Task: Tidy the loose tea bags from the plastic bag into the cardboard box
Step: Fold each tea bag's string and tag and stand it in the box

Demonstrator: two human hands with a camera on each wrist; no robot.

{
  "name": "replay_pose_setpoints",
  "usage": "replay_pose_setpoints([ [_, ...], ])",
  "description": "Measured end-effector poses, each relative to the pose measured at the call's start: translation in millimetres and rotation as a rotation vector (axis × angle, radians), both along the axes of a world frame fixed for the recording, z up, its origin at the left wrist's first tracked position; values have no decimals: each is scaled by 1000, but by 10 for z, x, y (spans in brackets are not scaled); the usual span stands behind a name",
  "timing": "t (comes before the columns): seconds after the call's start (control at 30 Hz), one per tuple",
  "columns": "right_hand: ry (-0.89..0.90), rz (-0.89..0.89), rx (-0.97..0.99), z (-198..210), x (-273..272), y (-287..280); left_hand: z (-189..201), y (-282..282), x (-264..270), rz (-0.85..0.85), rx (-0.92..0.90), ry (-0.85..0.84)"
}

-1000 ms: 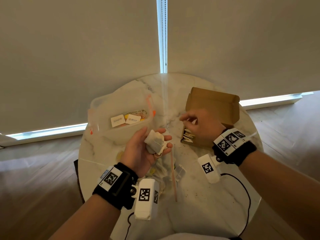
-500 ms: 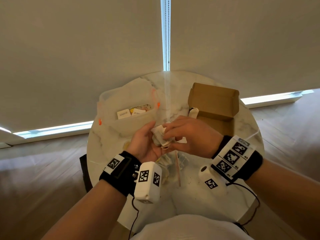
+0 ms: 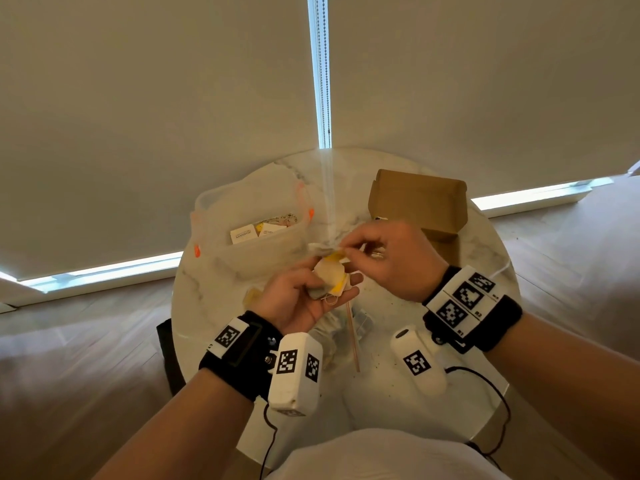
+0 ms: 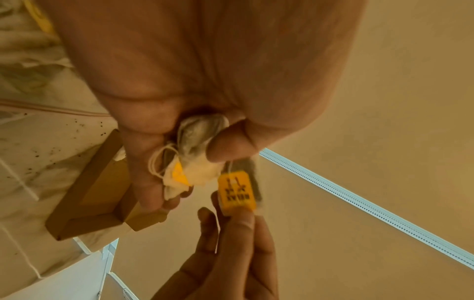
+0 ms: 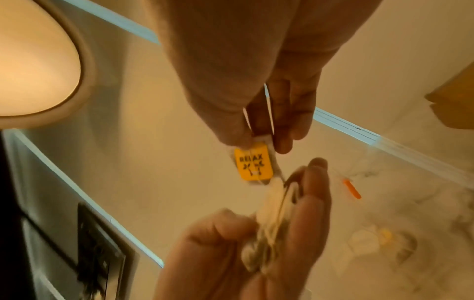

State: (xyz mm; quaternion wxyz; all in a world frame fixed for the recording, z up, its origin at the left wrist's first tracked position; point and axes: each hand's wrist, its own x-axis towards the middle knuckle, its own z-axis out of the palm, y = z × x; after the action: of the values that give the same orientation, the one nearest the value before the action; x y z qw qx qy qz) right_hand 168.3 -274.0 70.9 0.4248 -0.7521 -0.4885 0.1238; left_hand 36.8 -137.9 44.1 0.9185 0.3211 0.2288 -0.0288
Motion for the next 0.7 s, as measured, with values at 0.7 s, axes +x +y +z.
replay_pose_setpoints([
  [0.7,281,23,-151,179,-35,45,54,-65,77,176,138,137],
])
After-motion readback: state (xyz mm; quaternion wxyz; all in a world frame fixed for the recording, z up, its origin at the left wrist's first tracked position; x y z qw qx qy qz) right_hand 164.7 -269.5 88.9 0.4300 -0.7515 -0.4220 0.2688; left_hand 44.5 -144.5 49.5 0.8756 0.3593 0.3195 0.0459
